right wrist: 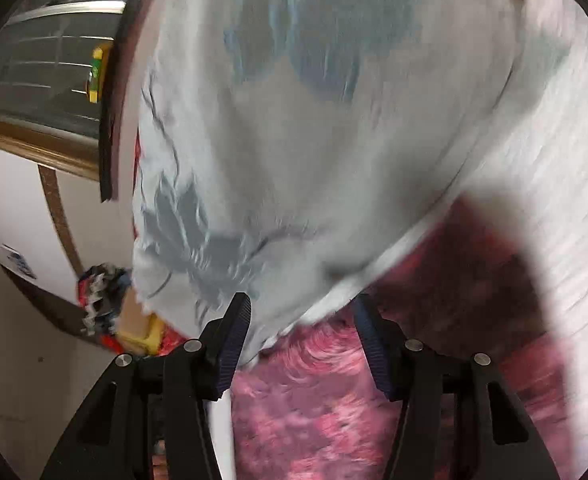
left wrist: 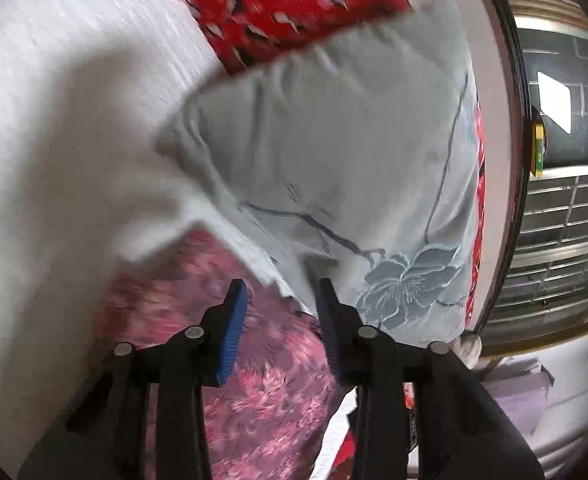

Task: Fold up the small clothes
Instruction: 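Open both grippers and release the folded floral shirt onto the bed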

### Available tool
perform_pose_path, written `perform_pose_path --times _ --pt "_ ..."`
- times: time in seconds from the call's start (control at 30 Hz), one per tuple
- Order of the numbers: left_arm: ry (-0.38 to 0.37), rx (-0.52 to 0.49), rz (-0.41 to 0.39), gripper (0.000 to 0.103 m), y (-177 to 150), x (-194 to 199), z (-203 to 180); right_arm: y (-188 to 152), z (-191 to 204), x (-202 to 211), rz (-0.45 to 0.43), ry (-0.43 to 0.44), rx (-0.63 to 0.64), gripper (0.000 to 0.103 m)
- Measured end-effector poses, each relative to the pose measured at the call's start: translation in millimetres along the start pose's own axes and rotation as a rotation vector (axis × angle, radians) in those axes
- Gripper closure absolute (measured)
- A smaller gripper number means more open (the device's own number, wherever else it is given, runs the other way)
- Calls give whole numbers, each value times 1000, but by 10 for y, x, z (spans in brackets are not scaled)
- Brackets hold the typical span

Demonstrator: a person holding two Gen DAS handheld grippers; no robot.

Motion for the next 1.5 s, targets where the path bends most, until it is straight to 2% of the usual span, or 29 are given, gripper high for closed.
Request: perform_pose_path --times 0.07,0.13,0.23,0.3,0.37,0.4,0.43,0.47,0.5,0.53,0.57,0.6,0.7,0.73,0.77,0.8,0.83,0.87,0.93,1.0,1.07,1.1,1.17,1.23,1.27,1.3,1.33,1.43,1.5 --pt "68 -45 7 60 -83 129 190 55 -285 220 -4 -160 76 43" --pt "132 -79 13 55 -253 155 401 31 -539 365 4 -256 106 41" --pt "144 -57 46 55 -513 9 671 -124 -788 320 50 -264 29 40" --pt "150 -51 37 55 -644 -70 729 -172 -720 257 41 -258 64 42" --pt "181 -95 -11 55 -679 -10 669 -245 -432 142 81 -194 178 97" --pt "195 -108 -24 55 -687 25 647 -233 -346 144 64 -221 235 99" --pt "211 -116 -42 55 -687 47 637 -193 -210 179 18 -227 306 99" --pt "239 -124 -64 55 -682 61 654 -160 -195 196 -2 -235 315 99" --pt "290 -132 -88 55 -660 55 692 -107 -311 187 -7 -295 289 99" --pt "382 -140 -113 55 -616 75 788 -106 -492 145 32 -354 250 99" --pt "415 -153 -125 55 -603 73 863 -132 -660 106 82 -402 215 99" --pt "410 -163 -141 55 -615 89 861 -172 -782 117 111 -436 193 98" --pt "417 -164 -186 55 -691 306 847 -212 -688 439 44 -341 187 91" --pt "381 -167 -199 55 -728 380 791 -288 -654 553 49 -297 177 84" --pt "318 -175 -217 55 -786 450 705 -380 -641 643 60 -267 172 70" --pt "277 -185 -234 51 -832 509 650 -507 -660 736 67 -265 178 63" --pt "255 -209 -251 46 -880 557 584 -615 -698 783 82 -274 182 52" --pt "260 -238 -251 44 -903 562 553 -709 -736 802 103 -276 184 50" --pt "293 -304 -249 44 -931 500 484 -1000 -850 770 177 -282 187 52" --pt "356 -337 -221 44 -962 354 516 -1111 -787 752 169 -306 261 83" --pt "407 -340 -167 44 -1011 211 658 -1060 -518 797 84 -282 299 99" --pt "424 -344 -161 44 -1018 187 713 -986 -443 903 22 -266 306 100" --pt "481 -393 -162 44 -1033 166 753 -934 -508 928 0 -327 308 102" --pt "535 -452 -161 42 -1036 179 739 -1047 -863 766 140 -461 295 103" --pt "550 -461 -156 42 -1025 199 747 -1061 -899 771 143 -497 301 103" --pt "549 -447 -154 42 -1000 245 765 -1025 -793 838 111 -495 322 103" --pt "537 -416 -159 43 -961 320 778 -1023 -670 893 78 -481 336 94" --pt "421 -345 -242 42 -833 611 703 -986 -268 956 7 -389 402 92" --pt "401 -354 -248 37 -842 634 665 -1012 -130 866 -16 -401 464 72"
Point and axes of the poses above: each gripper's, at about its wrist camera, not at the fingertips, and x roughly against the way its jaws point, z to its left, y to its top, the point moved 9 cm from there along -x, roughly the way its jaws point, and after that the axes turned 1 degree about y, right-handed, at the moved point
